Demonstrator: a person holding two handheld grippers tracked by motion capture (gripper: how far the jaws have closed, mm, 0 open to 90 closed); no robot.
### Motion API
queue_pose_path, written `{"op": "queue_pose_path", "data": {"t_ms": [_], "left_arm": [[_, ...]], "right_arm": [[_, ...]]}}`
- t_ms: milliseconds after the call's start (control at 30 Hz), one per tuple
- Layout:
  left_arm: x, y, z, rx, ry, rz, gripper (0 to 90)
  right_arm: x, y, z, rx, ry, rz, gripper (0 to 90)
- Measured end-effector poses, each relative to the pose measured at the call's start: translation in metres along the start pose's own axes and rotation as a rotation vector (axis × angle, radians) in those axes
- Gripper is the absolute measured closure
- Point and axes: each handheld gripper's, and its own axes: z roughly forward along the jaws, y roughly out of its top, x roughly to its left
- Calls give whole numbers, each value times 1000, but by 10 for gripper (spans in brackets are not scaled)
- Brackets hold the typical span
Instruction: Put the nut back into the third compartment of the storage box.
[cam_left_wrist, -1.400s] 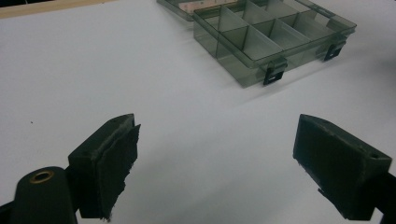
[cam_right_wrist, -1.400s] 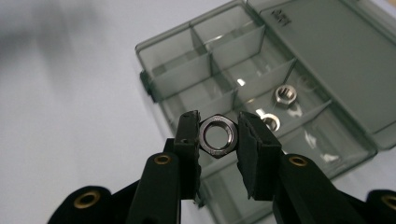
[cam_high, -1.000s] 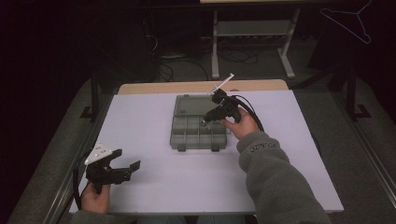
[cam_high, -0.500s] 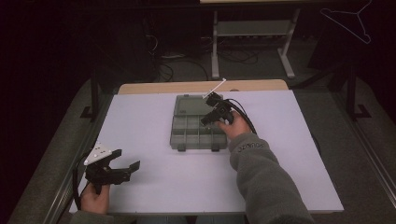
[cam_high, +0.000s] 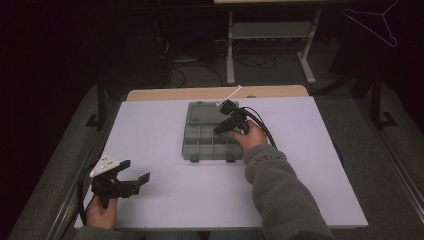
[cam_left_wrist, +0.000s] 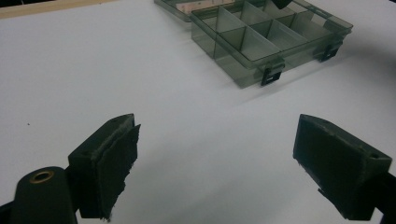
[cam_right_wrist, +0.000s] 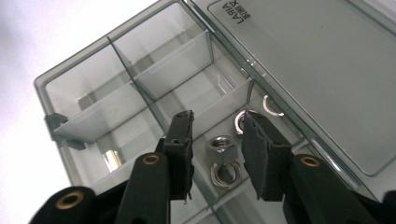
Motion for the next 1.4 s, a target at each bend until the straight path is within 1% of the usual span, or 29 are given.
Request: {"op": "queue_pose_path", "data": {"t_ms": [100,167,267,367,433,467,500,567,633,733,800,867,933,1067,1200,1333,1400], "left_arm": [[0,0,0,1,1,-3,131],[0,0,0,0,1,-5,131],[0,0,0,6,2,-2,130],[-1,0,0,7,2,-3,130],[-1,0,0,8,0,-7,130],[-1,0,0,11,-1,-2,130],[-2,0,0,15,0,0,131],[-2,-1,0,4,-2,0,131],[-2,-1,-1,7,0,1,131],[-2,-1,-1,-1,3,-10,131],[-2,-1,-1,-2,2,-9,131],[-2,-1,-1,9,0,0,130],[-2,-1,0,2,-3,-3,131],[-2,-2,0,4,-5,-3,130],[-3,-1,0,7,-6,-3,130],[-3,-1,0,9,-5,-3,130],[-4,-2,0,6,-5,-5,130]], "right_arm": [[2,-2,-8,-12,-1,-4,598],[2,-5,-15,-31,-2,-5,576],[2,-12,-25,-52,1,4,540],[1,-22,-36,-77,-10,4,510],[0,-30,-44,-91,-11,14,498],[1,-34,-47,-99,-12,24,484],[0,-39,-51,-107,-16,23,470],[1,-46,-57,-115,-14,48,457],[2,-54,-62,-125,-22,55,441],[2,-63,-68,-137,-26,56,429],[3,-69,-71,-144,-24,60,415],[5,-73,-74,-147,-25,62,406],[9,-77,-76,-147,-27,60,390],[13,-88,-82,-154,-33,42,377],[17,-99,-89,-172,-39,44,356],[20,-110,-96,-178,-48,59,337],[21,-116,-98,-196,-51,61,333]]}}
